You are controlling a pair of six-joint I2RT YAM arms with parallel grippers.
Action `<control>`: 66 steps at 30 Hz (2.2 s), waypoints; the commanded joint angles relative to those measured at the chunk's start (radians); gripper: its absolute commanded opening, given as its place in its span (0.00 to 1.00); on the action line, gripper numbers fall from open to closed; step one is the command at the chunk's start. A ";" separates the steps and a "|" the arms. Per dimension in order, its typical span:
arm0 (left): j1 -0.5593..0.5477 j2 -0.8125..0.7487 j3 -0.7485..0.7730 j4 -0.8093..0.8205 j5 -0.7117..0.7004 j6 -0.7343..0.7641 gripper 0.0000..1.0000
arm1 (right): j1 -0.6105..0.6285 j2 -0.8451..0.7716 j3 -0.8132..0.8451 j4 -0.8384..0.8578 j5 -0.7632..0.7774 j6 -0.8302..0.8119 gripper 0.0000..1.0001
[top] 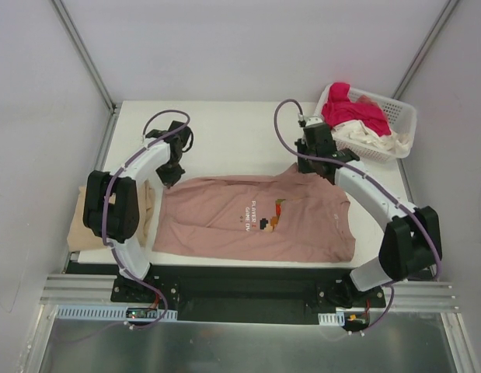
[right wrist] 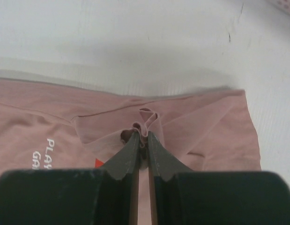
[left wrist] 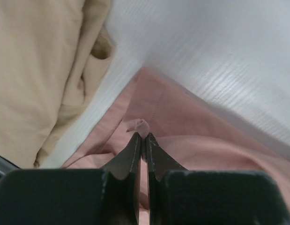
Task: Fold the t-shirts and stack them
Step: Fold the other side of the tshirt into a rectangle
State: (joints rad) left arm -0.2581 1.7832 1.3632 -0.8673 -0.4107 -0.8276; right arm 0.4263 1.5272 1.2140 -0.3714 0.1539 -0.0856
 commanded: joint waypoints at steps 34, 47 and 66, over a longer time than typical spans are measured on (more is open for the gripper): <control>-0.024 -0.254 -0.340 0.019 -0.017 -0.162 0.00 | 0.322 -0.596 -0.534 -0.331 0.327 0.578 0.16; -0.030 -0.360 -0.383 0.017 0.006 -0.157 0.58 | 0.581 -0.616 -0.536 -0.472 0.378 0.827 0.91; -0.202 -0.309 -0.372 0.188 0.234 -0.085 0.99 | 0.407 -0.286 -0.383 -0.400 0.237 0.466 0.99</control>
State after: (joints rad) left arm -0.4576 1.4231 1.0252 -0.7353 -0.2375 -0.9295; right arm 0.8379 1.1942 0.8406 -0.8001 0.4477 0.4335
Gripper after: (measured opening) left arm 0.992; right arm 0.984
